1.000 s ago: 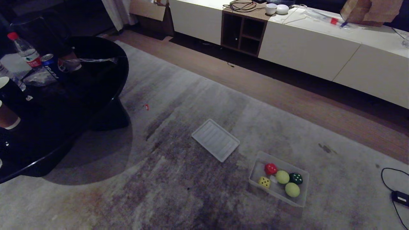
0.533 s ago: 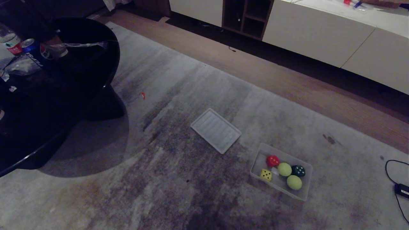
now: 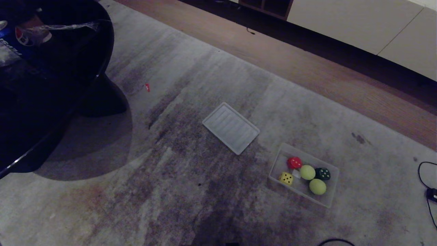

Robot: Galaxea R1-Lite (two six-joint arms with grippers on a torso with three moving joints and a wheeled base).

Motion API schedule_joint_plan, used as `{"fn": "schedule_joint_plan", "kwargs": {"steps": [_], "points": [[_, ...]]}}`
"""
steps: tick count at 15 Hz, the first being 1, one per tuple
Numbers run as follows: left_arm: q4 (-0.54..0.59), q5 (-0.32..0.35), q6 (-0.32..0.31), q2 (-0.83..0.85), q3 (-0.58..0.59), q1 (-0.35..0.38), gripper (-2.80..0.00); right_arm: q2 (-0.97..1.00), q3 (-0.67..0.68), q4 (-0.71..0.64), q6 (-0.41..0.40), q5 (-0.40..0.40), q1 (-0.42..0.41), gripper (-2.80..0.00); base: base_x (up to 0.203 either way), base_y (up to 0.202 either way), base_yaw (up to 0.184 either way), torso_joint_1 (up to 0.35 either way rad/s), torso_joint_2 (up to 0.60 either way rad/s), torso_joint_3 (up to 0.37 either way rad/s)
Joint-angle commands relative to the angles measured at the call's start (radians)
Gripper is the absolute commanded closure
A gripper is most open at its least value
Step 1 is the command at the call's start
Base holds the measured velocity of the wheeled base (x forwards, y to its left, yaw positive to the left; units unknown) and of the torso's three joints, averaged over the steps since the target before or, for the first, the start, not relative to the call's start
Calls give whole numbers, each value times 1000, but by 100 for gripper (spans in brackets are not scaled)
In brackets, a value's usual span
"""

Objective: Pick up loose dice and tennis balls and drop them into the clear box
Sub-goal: Put the toys in the box

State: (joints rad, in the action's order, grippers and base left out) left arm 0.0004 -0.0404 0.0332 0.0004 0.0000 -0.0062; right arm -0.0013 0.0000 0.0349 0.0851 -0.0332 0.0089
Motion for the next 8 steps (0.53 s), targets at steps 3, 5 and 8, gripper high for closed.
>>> {"fn": "schedule_joint_plan", "kwargs": {"steps": [3,5,8], "points": [[1,-1,1,1,2,0,0,1,11,0,2,-1,0,0,0,0,0,5,2,-200],[0,-1,2,1,2,0,0,1,11,0,1,-1,0,0,0,0,0,2,6,-196],[0,-1,1,1,2,0,0,1,11,0,1,-1,0,0,0,0,0,1,5,-196]]}}
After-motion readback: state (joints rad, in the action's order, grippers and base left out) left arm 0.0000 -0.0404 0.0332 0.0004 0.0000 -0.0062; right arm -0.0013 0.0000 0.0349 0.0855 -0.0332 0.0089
